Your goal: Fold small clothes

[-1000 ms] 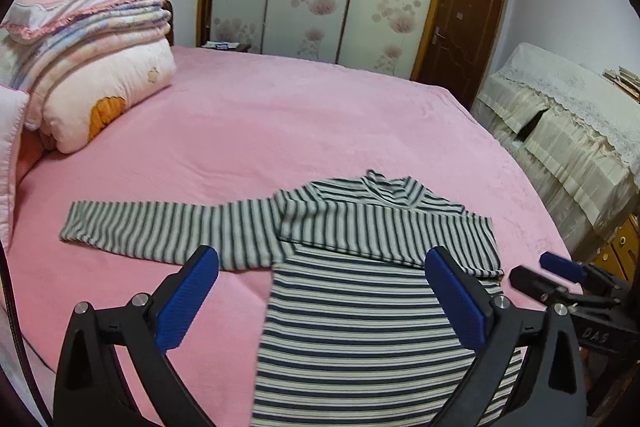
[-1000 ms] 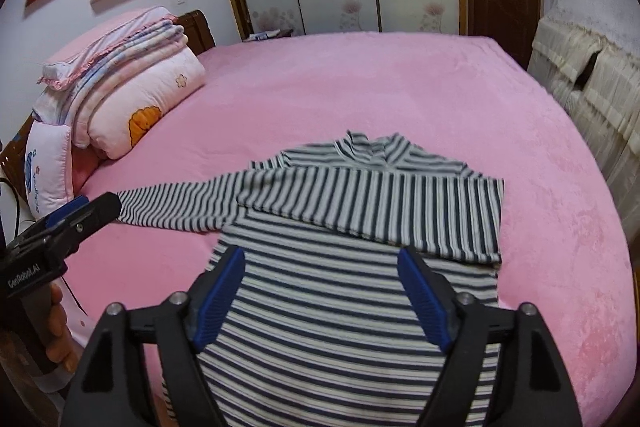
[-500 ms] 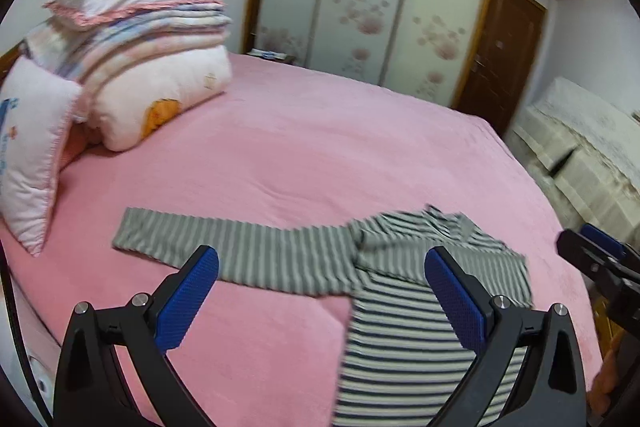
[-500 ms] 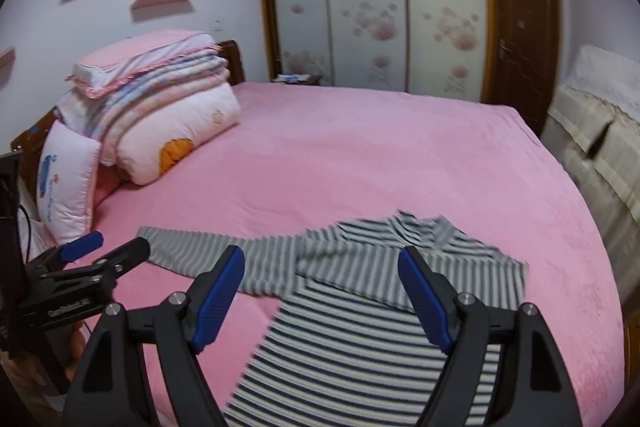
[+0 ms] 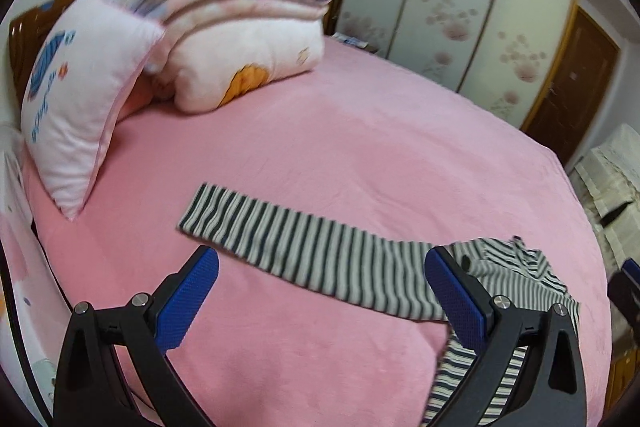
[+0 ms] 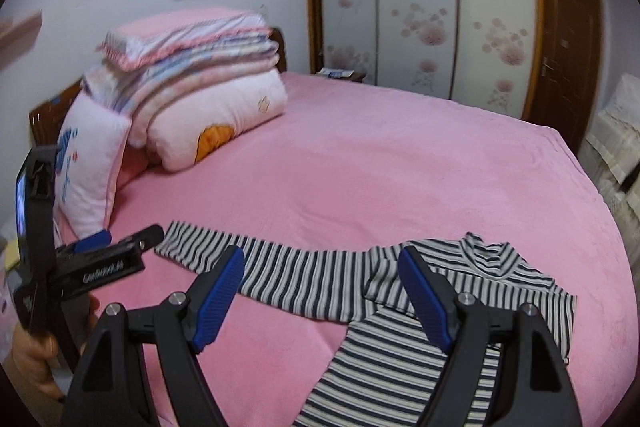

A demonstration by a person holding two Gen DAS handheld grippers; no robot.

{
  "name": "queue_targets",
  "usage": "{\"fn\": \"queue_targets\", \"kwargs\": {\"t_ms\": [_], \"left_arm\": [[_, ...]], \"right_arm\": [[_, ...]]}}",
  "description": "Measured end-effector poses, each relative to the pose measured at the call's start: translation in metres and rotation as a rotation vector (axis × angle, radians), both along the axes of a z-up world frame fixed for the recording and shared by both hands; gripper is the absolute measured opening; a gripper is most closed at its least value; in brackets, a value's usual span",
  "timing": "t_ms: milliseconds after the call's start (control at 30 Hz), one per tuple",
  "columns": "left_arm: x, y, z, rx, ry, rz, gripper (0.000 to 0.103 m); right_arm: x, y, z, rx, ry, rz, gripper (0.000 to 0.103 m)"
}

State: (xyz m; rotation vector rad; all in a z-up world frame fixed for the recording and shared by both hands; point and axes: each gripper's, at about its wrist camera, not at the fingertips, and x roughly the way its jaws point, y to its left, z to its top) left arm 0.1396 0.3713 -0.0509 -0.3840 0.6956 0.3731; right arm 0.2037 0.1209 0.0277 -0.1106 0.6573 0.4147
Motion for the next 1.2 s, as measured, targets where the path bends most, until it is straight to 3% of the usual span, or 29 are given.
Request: {"fn": "queue_targets", "kwargs": {"t_ms": [267, 433, 600, 700, 967, 1200], "left_arm": [[0.027, 0.057, -0.065, -0.127, 0.107, 0.111, 0.102], [0.044, 0.086, -0.102, -0.164, 0.178, 0.18, 0.102], [0.06, 0.118, -0.127, -0.192, 0.22, 0.214, 0.102], [0.069, 0.144, -0.14, -0.26, 0.224, 0.23, 0.102], [0.073, 0.192, -0.166, -0.371, 0.238, 0.319, 0.095], [0.083, 0.195, -0.198, -0.473, 0.316, 0.287, 0.08]], "right_arm": [[0.025, 0.033, -0.039, -0.048, 0.043, 0.029, 0.08], [0.048, 0.048, -0.065, -0.064, 0.068, 0.026, 0.081], [0.075, 0.068, -0.089, -0.105, 0.069, 0.011, 0.081], [0.092, 0.081, -0.103, -0.123, 0.082, 0.01, 0.081], [0.144, 0.116, -0.157, -0.132, 0.193, -0.011, 0.08], [0.153, 0.138, -0.185, -0.136, 0.258, 0.001, 0.08]]}}
